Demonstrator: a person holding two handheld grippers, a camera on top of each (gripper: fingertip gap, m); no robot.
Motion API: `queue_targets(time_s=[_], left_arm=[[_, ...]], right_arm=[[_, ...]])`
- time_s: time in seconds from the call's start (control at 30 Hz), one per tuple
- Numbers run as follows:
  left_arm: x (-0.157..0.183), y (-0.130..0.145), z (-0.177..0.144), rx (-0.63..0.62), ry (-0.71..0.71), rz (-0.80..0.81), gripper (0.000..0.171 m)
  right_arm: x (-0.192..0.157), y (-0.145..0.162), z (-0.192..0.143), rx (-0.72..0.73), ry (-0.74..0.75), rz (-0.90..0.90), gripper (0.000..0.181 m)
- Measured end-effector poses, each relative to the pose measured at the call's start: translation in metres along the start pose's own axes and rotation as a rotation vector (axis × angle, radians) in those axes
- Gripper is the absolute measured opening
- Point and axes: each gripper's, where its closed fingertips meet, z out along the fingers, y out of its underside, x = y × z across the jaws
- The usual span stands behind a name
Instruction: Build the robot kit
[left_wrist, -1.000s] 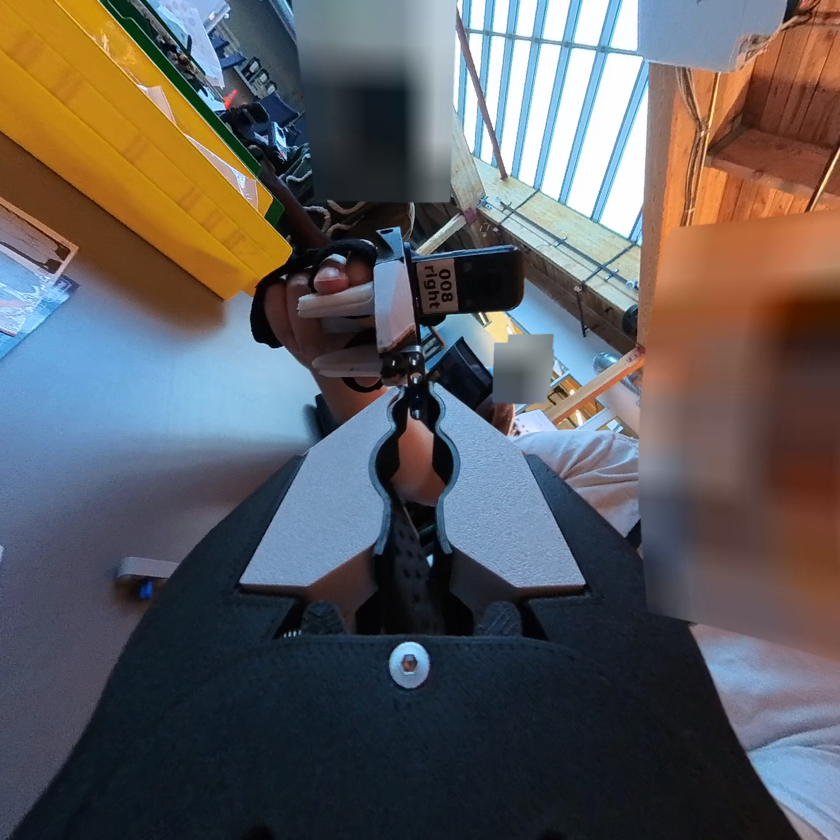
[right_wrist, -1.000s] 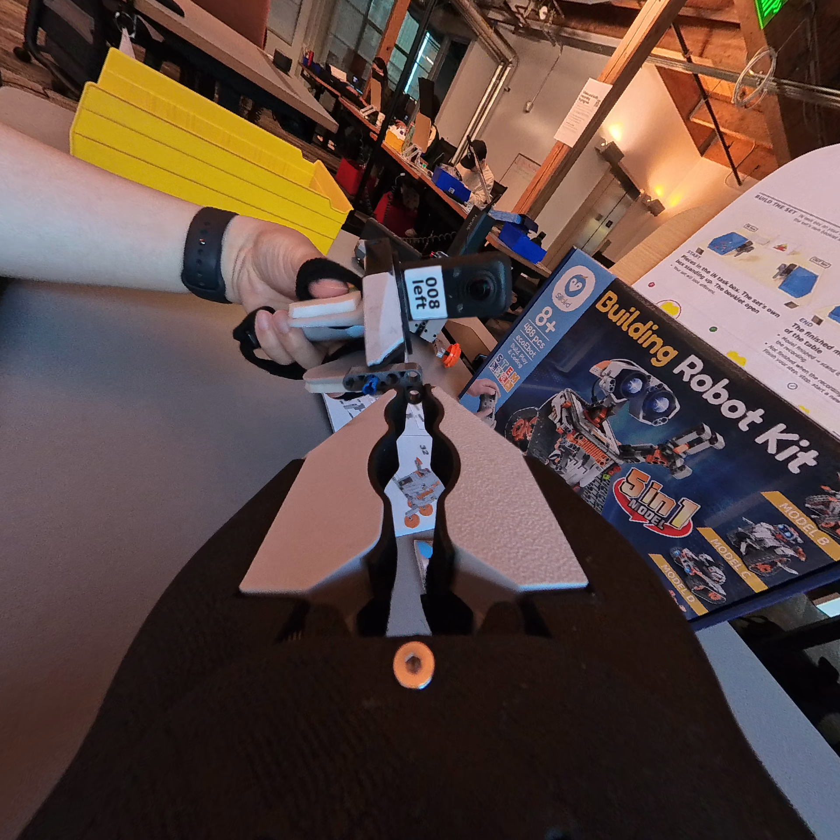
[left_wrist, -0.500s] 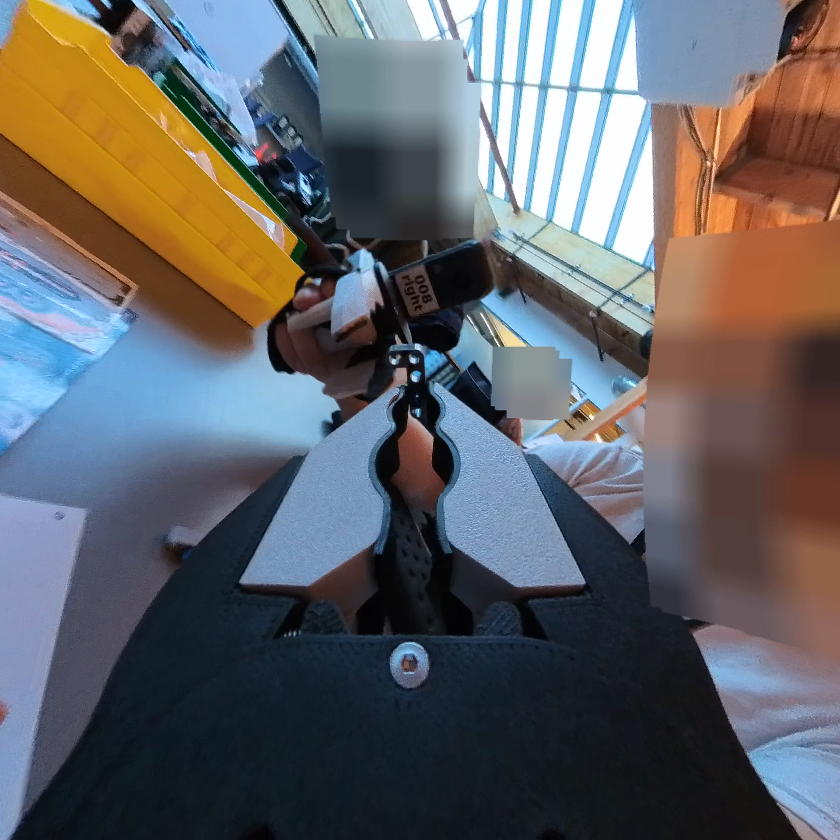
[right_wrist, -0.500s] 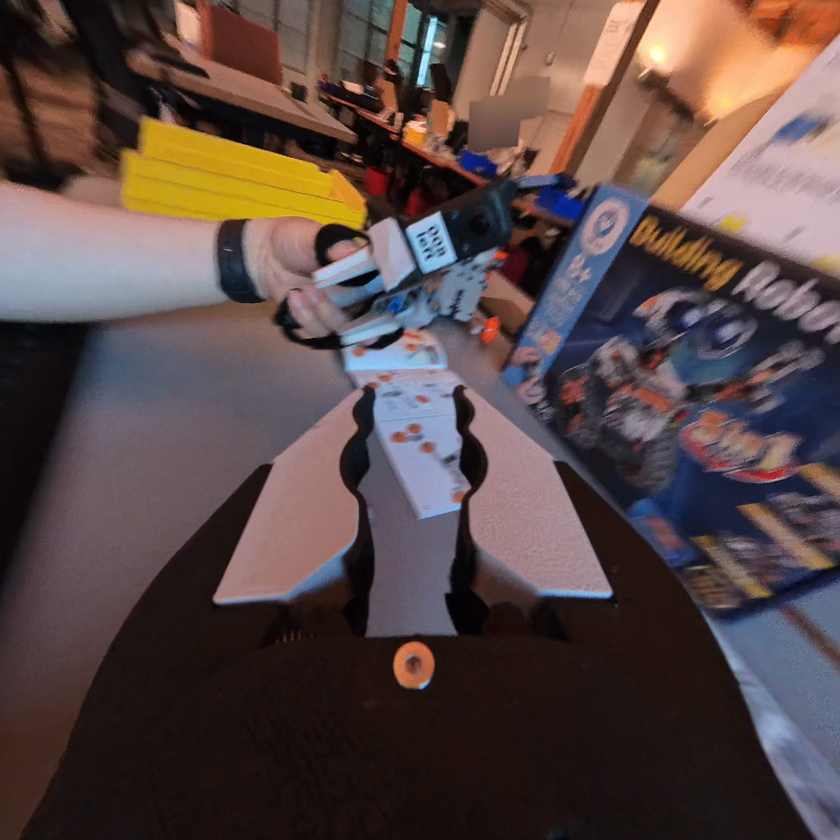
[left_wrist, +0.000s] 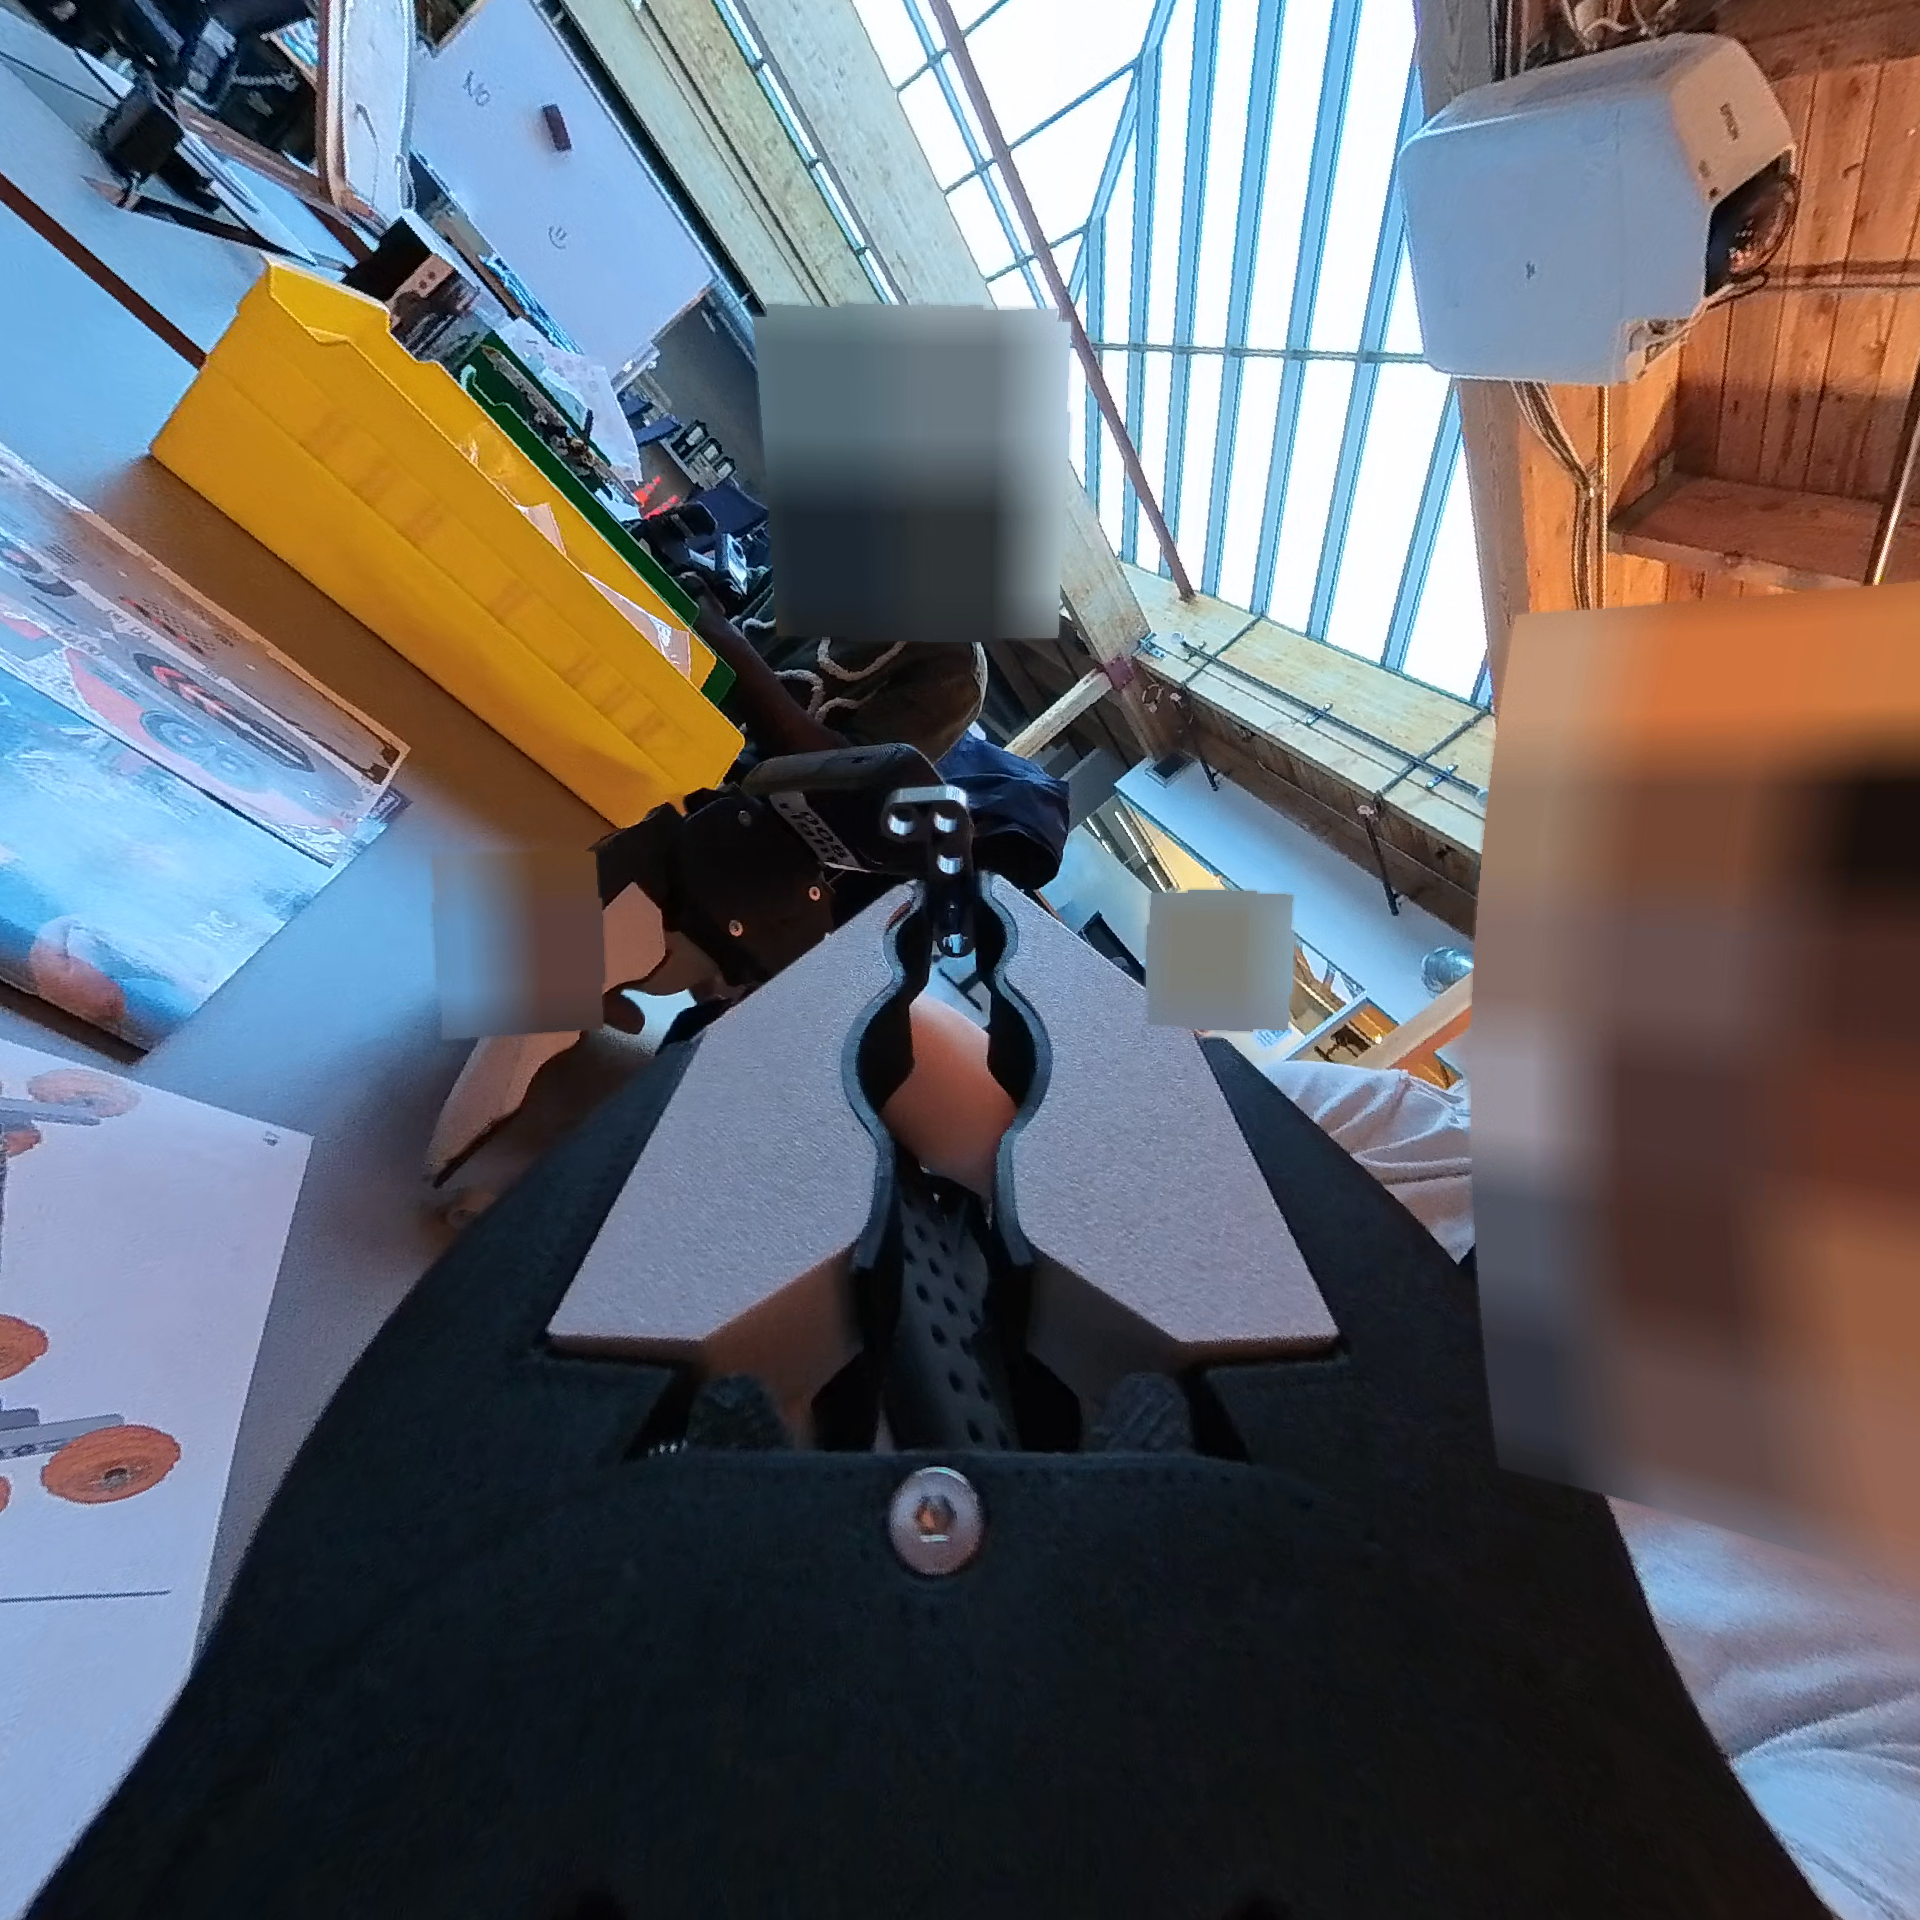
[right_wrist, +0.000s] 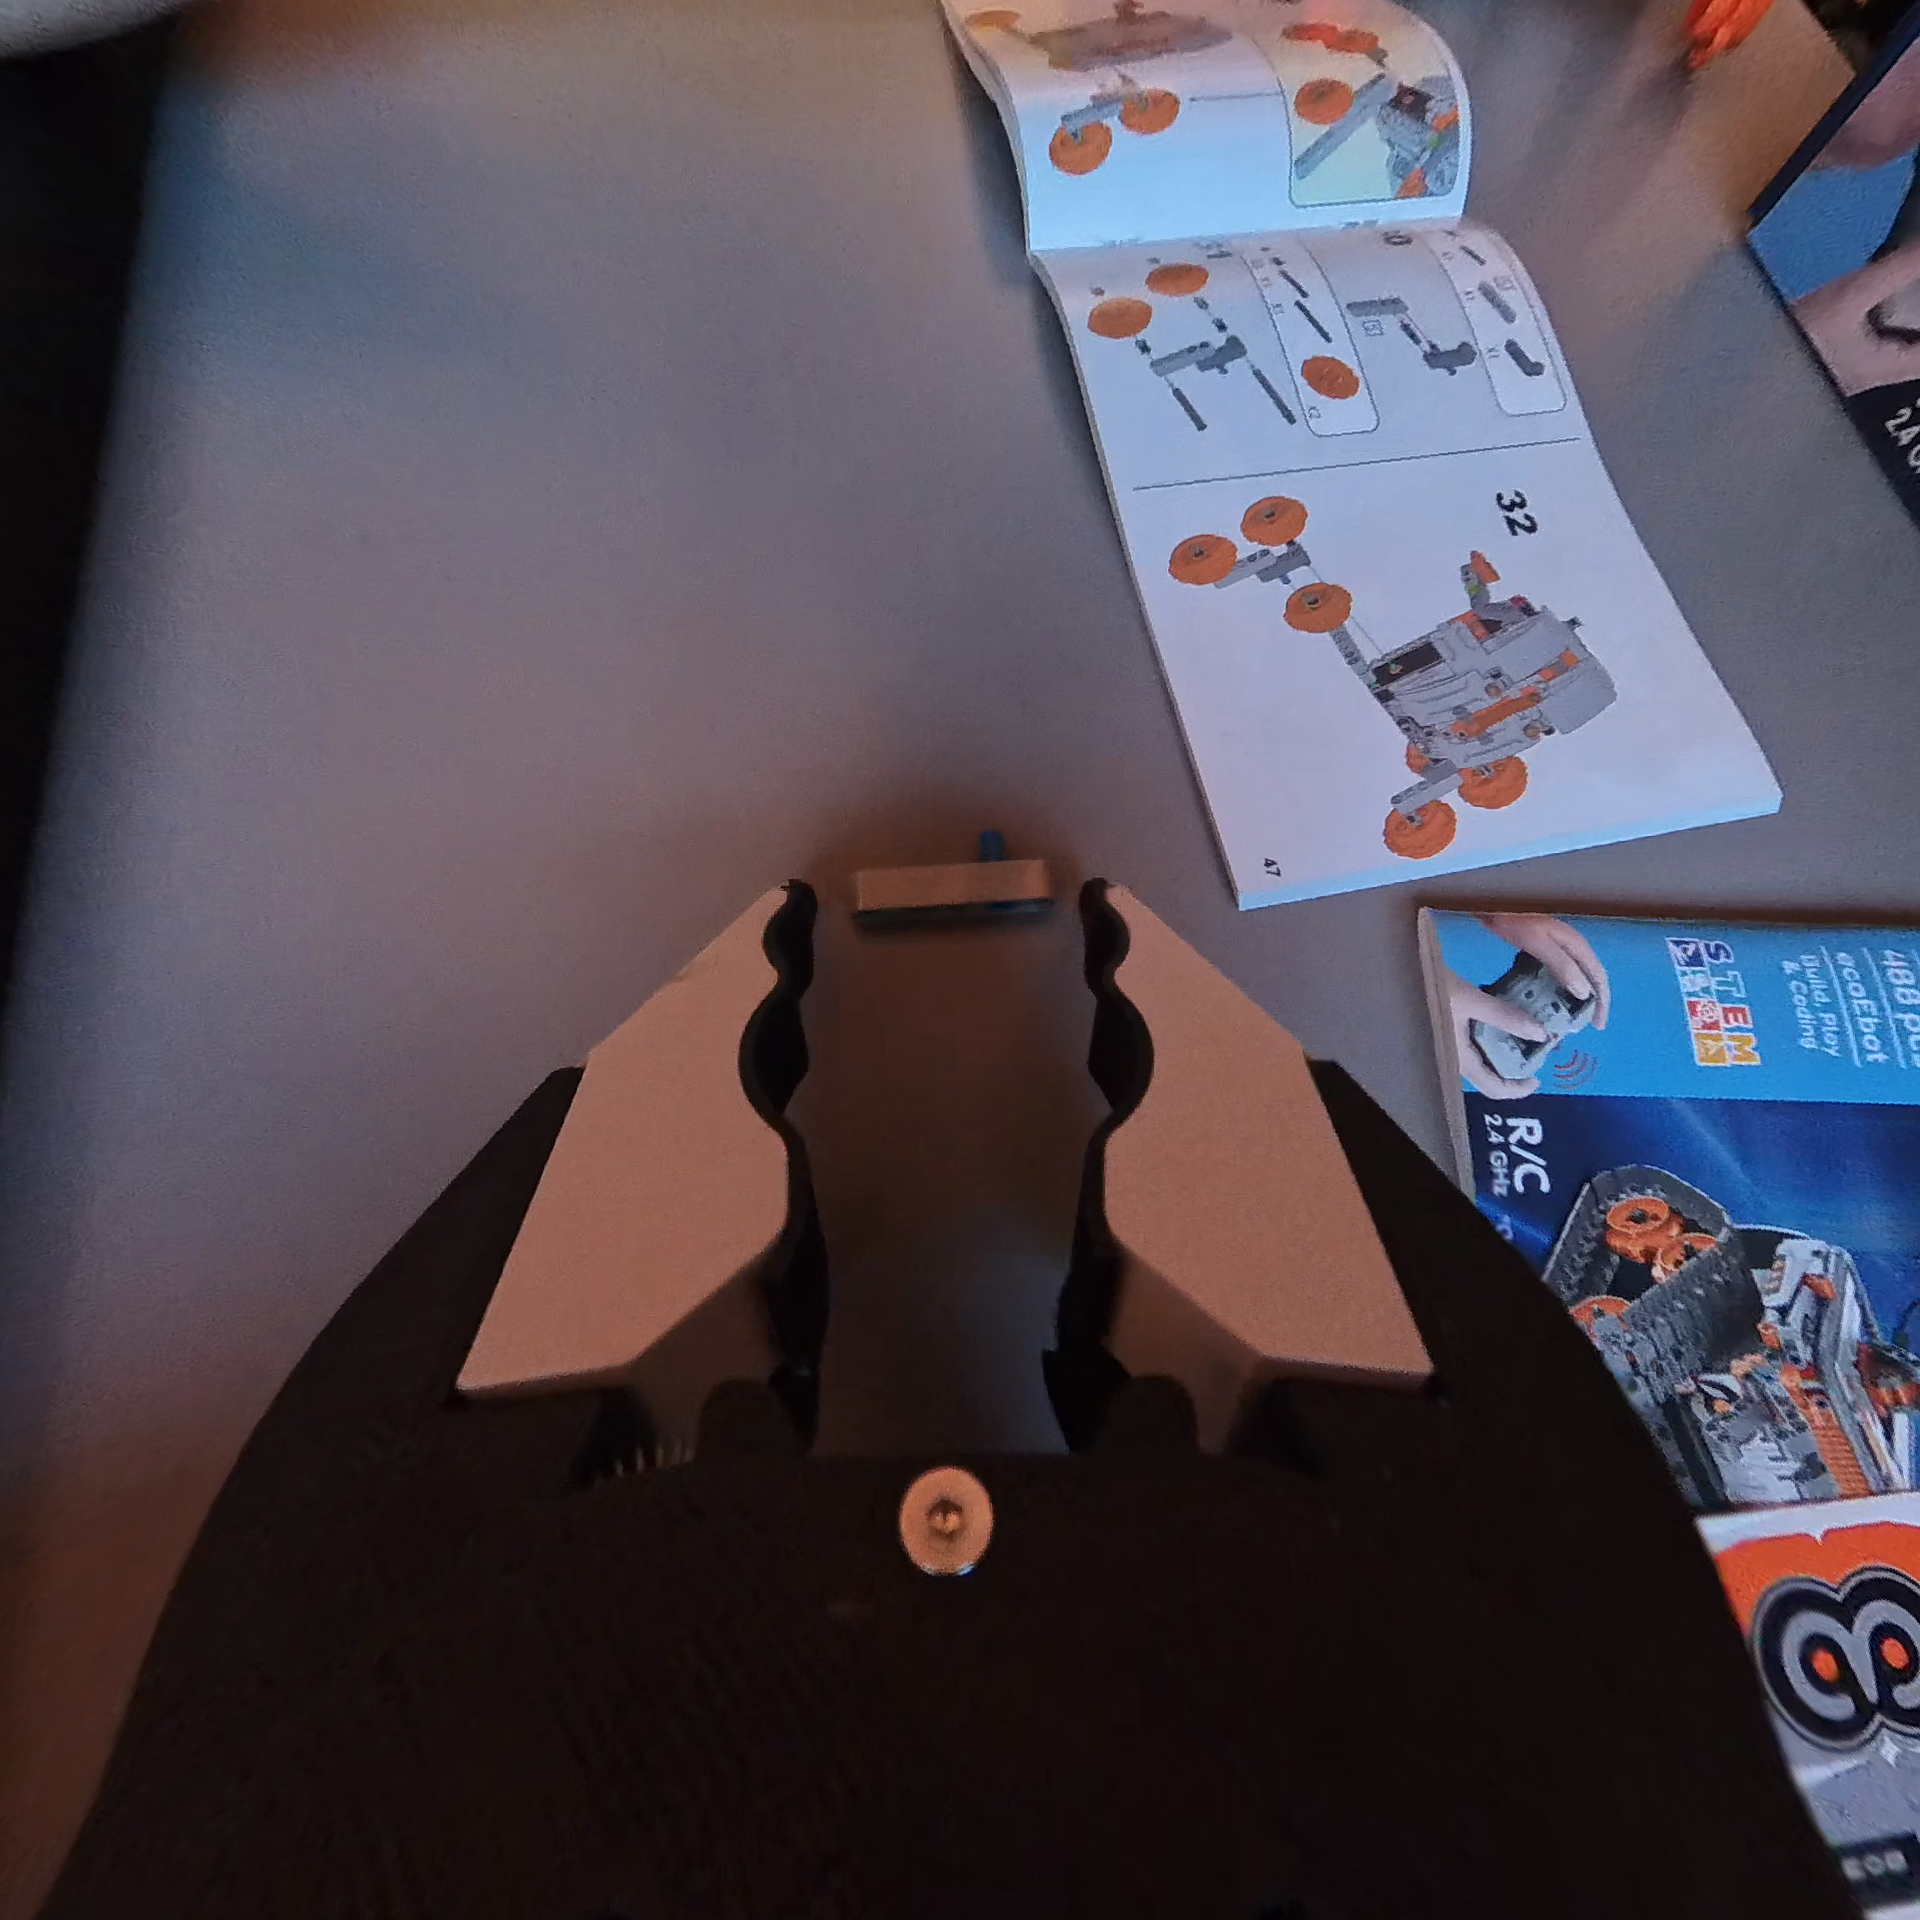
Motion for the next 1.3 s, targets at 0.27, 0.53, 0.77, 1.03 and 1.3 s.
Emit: queue_targets(time_s=[0.27, 0.53, 0.77, 1.03, 1.3], left_arm=[[-0.021, 0.002, -0.003, 0.003, -0.085, -0.039, 0.005], [-0.057, 0.020, 0.007, -0.085, -0.255, -0.054, 0.004], [-0.054, 0.024, 0.022, -0.145, -0.294, 0.106, 0.004], [-0.059, 0.028, 0.022, -0.158, -0.310, 0.071, 0.004], [-0.062, 0.043, 0.024, -0.231, -0.300, 0.010, 0.004]], right_arm=[[0.004, -0.003, 0.001, 0.012, 0.033, -0.020, 0.038], [0.041, -0.055, -0.056, 0.231, 0.422, -0.134, 0.039], [0.040, -0.063, -0.059, 0.254, 0.452, -0.177, 0.038], [0.024, -0.076, -0.057, 0.263, 0.479, -0.288, 0.038], [0.017, -0.070, -0.053, 0.235, 0.426, -0.347, 0.038]])
